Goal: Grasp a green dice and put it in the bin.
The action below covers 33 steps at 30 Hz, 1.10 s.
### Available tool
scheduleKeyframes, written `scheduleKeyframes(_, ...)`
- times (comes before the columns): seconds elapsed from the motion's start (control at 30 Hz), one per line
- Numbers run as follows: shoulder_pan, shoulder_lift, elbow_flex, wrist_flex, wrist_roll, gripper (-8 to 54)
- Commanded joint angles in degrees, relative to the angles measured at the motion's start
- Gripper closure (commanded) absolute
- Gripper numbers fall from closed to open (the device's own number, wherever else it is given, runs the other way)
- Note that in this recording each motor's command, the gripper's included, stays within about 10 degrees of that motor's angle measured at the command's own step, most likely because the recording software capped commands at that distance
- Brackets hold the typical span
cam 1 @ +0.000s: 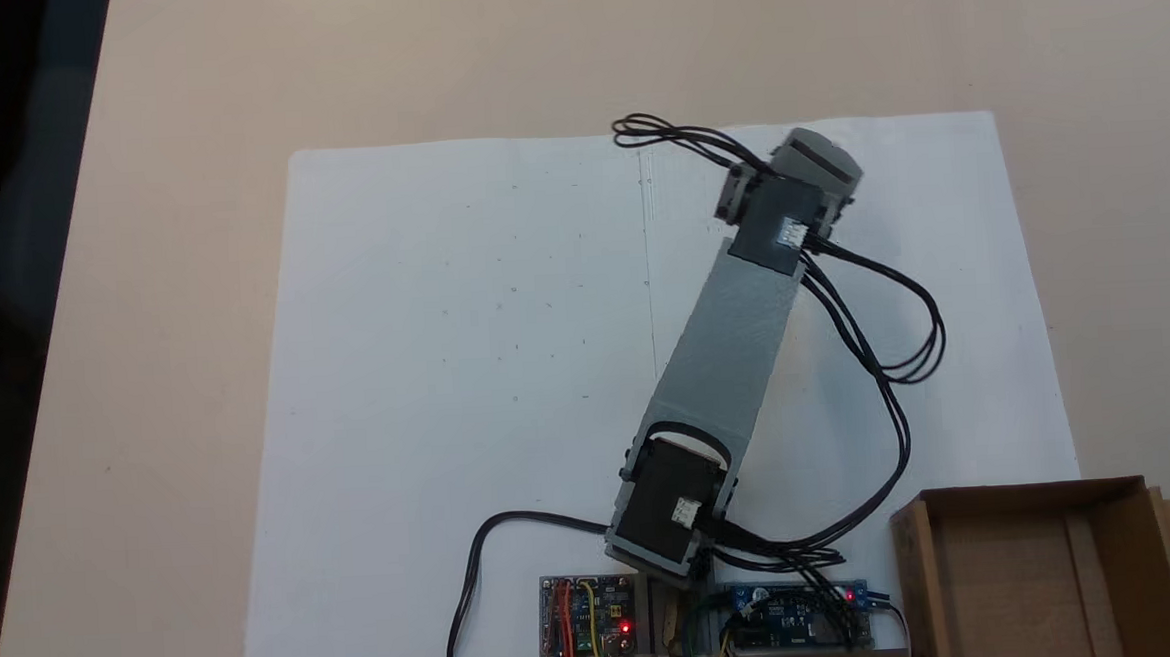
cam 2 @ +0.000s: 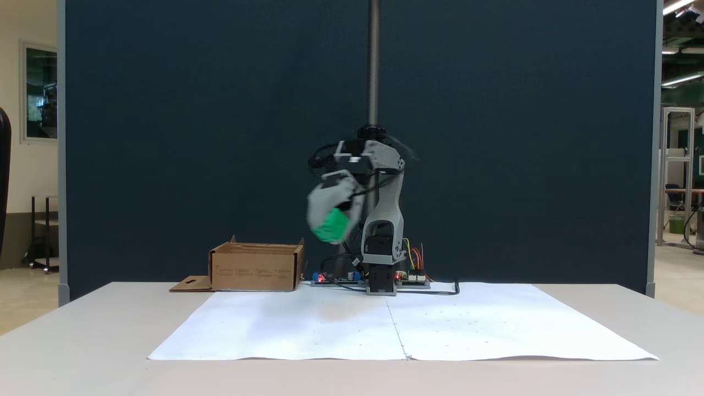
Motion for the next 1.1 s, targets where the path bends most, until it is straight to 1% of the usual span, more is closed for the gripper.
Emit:
scheduleKeyframes(0.0, 5.9, 1.8, -2.7, -5.4, -6.5, 33.6)
scheduleKeyframes(0.1, 12.5, 1.4, -4.4, -5.4, -8.6, 33.6)
scheduleKeyframes(0.13, 22.5, 1.3, -6.6, -4.7, -10.3, 33.6)
scheduleKeyframes(0.2, 33.1, 1.4, -6.7, -2.5, -13.0, 33.6)
scheduleKeyframes(0.33, 45.2, 1.3, -6.9, -2.3, -15.2, 33.6)
scheduleKeyframes(0.57, 58.1, -1.1, -8.5, -2.3, -19.0, 33.6)
scheduleKeyframes(0.77, 67.8, -9.9, -15.0, -2.2, -21.6, 33.6)
scheduleKeyframes(0.8, 70.7, -13.4, -17.8, -1.8, -22.5, 33.6)
scheduleKeyframes(0.87, 73.4, -15.8, -19.1, -0.9, -24.6, 33.6)
scheduleKeyframes(1.07, 77.5, -18.5, -19.1, 2.5, -29.7, 33.6)
